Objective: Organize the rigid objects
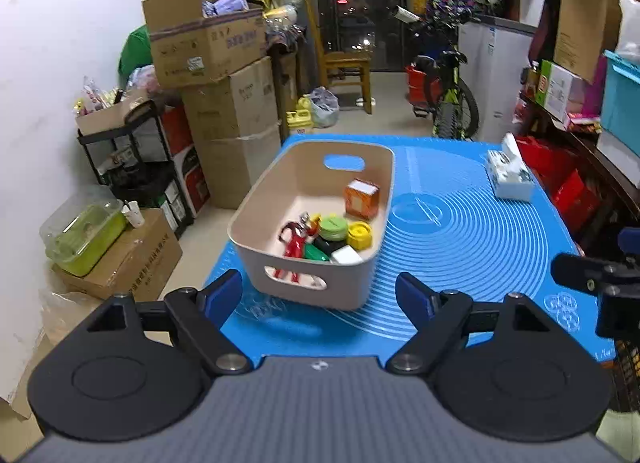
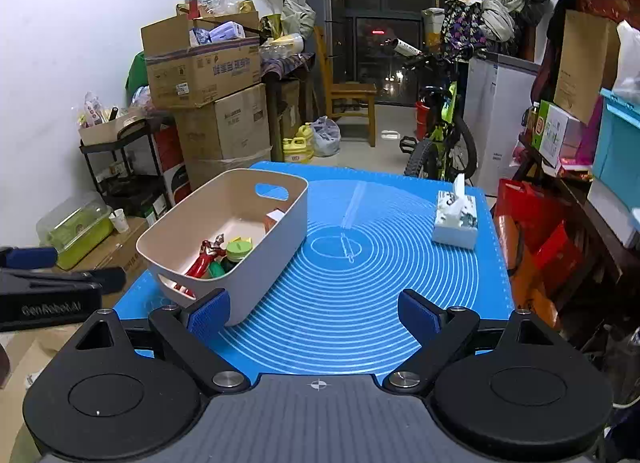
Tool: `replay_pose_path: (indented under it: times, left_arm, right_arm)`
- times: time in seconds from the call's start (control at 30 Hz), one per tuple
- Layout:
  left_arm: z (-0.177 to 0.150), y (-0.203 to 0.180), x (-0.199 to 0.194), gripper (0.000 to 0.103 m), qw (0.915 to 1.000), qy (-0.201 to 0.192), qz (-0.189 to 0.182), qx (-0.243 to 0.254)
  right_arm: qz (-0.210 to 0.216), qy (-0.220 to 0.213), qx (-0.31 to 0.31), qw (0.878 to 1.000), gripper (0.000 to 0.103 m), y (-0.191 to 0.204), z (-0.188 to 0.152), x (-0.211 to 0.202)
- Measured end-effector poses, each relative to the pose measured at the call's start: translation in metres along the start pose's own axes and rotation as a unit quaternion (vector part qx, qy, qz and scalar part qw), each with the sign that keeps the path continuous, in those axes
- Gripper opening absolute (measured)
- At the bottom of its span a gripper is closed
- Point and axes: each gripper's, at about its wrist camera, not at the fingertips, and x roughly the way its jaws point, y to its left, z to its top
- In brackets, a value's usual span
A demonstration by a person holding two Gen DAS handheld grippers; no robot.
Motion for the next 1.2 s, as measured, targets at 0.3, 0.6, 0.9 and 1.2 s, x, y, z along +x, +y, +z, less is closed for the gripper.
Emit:
replay_pose_path:
  times: [0.3, 0.6, 0.9, 1.2]
  left_arm:
    - [-0.033, -0.015, 0.014, 0.084, 0.9998, 0.015, 0.001, 0.014]
    - [-0.050, -0.013, 0.025, 0.084, 0.9995, 0.030, -0.002, 0.001]
    - [-0.056, -0.011, 0.030, 0.084, 0.9996, 0.025, -0.009, -0.010]
    - [-0.059, -0.014, 0.034, 0.084, 0.9996, 0.025, -0.010, -0.001]
  right_arm:
    - [-0.004, 0.006, 0.009, 1.000, 0.092, -0.002, -0.033, 0.007]
    - [-0.010, 0.010, 0.026, 1.000, 0.091, -0.009, -0.063, 0.015]
    - [-0.014, 0.007, 0.032, 0.999, 0.091, -0.013, -0.079, 0.023]
    - [-0.018, 0.010, 0.044, 0.999, 0.091, -0.016, -0.084, 0.027]
